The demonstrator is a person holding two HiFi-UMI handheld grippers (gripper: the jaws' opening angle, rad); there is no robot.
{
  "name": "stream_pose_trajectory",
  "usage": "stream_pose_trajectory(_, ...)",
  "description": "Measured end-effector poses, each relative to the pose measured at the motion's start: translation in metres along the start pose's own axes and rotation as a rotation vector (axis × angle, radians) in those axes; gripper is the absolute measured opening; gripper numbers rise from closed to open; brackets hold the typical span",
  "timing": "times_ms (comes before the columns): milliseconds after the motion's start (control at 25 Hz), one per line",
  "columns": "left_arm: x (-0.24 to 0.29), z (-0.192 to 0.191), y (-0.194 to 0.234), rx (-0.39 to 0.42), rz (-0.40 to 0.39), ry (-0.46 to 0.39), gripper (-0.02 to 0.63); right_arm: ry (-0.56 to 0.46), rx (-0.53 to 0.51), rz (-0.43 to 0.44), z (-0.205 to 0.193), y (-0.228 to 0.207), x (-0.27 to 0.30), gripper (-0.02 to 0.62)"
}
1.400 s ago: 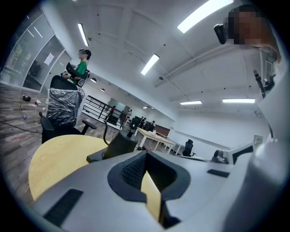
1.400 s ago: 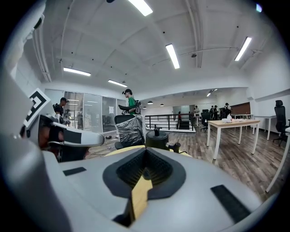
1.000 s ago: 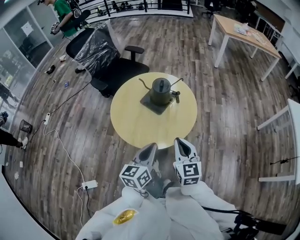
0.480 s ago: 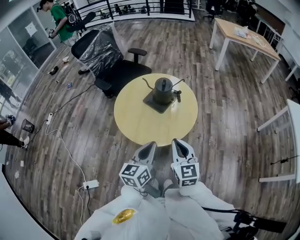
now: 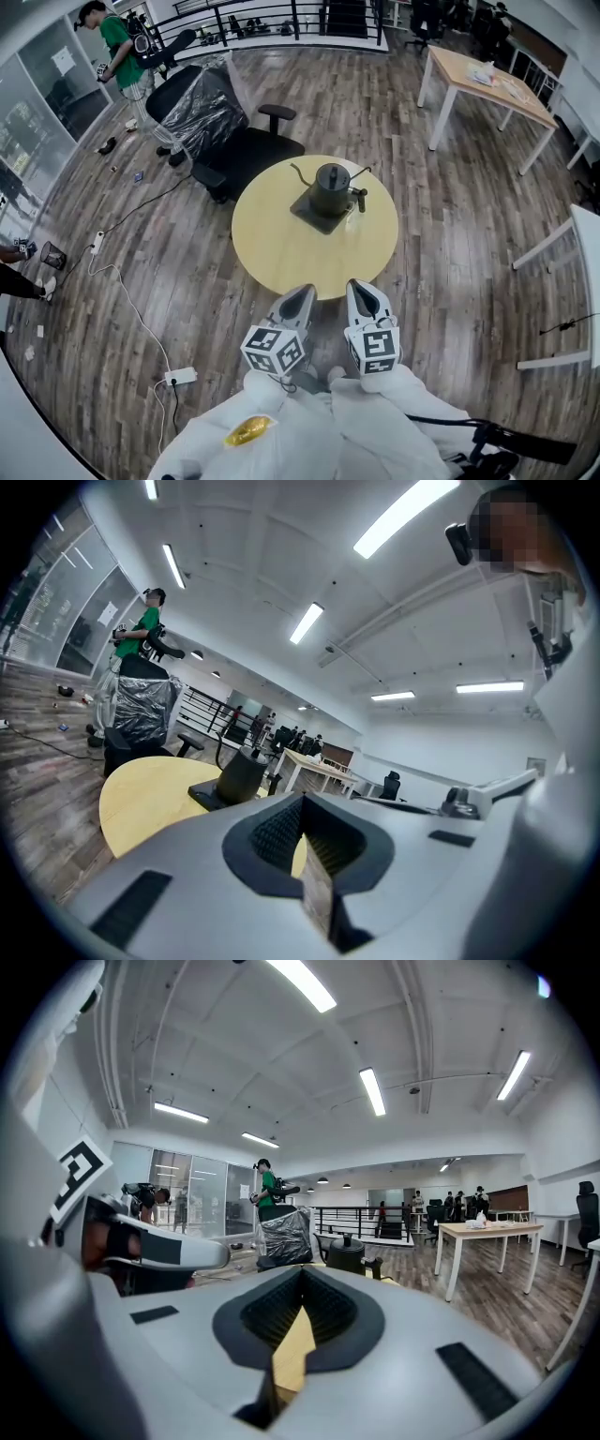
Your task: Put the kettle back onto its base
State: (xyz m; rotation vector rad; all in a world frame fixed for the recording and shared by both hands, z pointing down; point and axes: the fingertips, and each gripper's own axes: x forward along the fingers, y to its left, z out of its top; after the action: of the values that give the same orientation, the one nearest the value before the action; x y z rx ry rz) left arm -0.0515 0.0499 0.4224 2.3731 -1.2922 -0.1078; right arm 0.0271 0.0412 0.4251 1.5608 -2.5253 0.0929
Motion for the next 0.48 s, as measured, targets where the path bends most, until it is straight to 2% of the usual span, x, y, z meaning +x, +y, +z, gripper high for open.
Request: stream_pose_trajectory(480,-0.0041,0.0020,0.0076,-0.008,0.012,-0.006,-0.005,-0.003,-0.014,0.005,0.0027,0.0073,0.0042,0.012)
